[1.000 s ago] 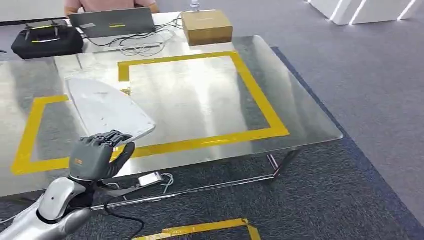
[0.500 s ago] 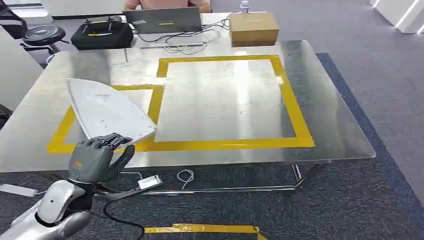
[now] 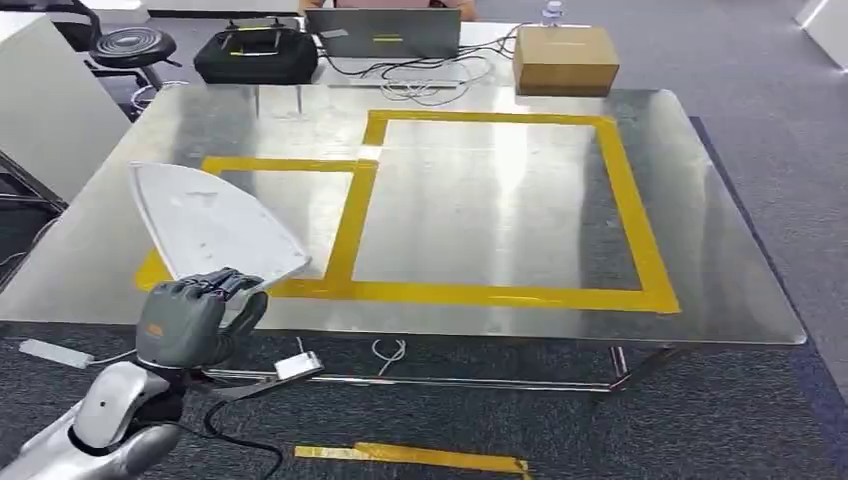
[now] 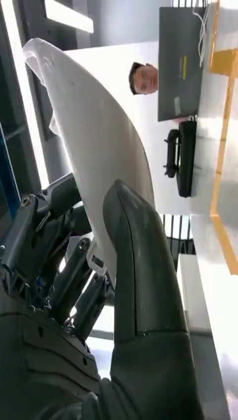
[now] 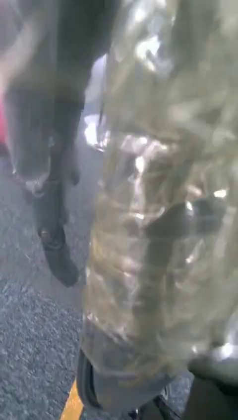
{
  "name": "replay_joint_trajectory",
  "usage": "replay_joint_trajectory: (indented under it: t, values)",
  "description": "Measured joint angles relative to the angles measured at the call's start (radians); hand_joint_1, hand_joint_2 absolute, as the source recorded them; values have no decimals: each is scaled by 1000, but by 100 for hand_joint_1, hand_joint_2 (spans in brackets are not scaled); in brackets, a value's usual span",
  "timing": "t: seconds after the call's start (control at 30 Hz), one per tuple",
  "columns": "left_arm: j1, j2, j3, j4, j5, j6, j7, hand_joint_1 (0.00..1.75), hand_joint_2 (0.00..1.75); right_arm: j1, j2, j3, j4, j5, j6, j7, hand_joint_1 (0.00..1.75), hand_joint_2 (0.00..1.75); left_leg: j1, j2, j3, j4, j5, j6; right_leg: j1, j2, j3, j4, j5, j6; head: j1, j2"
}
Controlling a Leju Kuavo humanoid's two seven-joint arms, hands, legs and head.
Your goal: Take the parts from the cabinet and place them on the table.
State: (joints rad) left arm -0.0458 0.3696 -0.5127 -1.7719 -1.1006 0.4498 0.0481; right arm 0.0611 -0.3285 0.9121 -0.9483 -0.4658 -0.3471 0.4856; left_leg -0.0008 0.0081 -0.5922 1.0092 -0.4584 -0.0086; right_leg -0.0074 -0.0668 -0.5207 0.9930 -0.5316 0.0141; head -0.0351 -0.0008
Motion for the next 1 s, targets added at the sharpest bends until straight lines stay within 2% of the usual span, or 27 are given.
replay_joint_trajectory:
  t: [0.13,0.17,0.4,0.53,0.63,0.77,1.0]
  values:
    - [-4,0,0,1,0,-11,-1,175,175,-1,0,0,2,-2,5,0,0,0,-2,1,1,1,-2,6,-2,1,0,-2,1,4,0,0]
    - [-4,0,0,1,-2,-16,-1,175,175,-1,0,0,2,-3,5,0,0,0,-3,1,1,1,-2,6,-3,1,0,-3,1,8,-1,0]
    - [-44,11,-10,13,3,-23,-40,175,175,-13,1,0,5,-8,51,0,0,0,-2,1,2,1,0,8,-2,1,0,-3,2,9,-1,0]
    - [-87,11,-21,23,42,-68,-56,175,175,-25,2,1,6,-13,75,0,0,0,-2,2,3,1,0,8,-2,2,1,-2,2,9,-1,0]
    - [-108,11,-31,48,48,-62,-78,175,175,-31,10,1,31,-19,104,0,0,0,-2,3,4,1,0,8,-2,2,2,-2,2,9,-1,0]
    - [-141,10,-46,76,50,-94,-76,175,175,-32,15,3,40,-32,120,0,0,0,-2,3,4,1,0,8,-2,3,2,-2,2,9,-1,0]
    - [-177,8,-64,147,44,-94,-73,175,175,-33,29,4,77,-61,143,0,0,0,-2,3,4,1,0,8,-2,3,2,-2,2,9,-1,0]
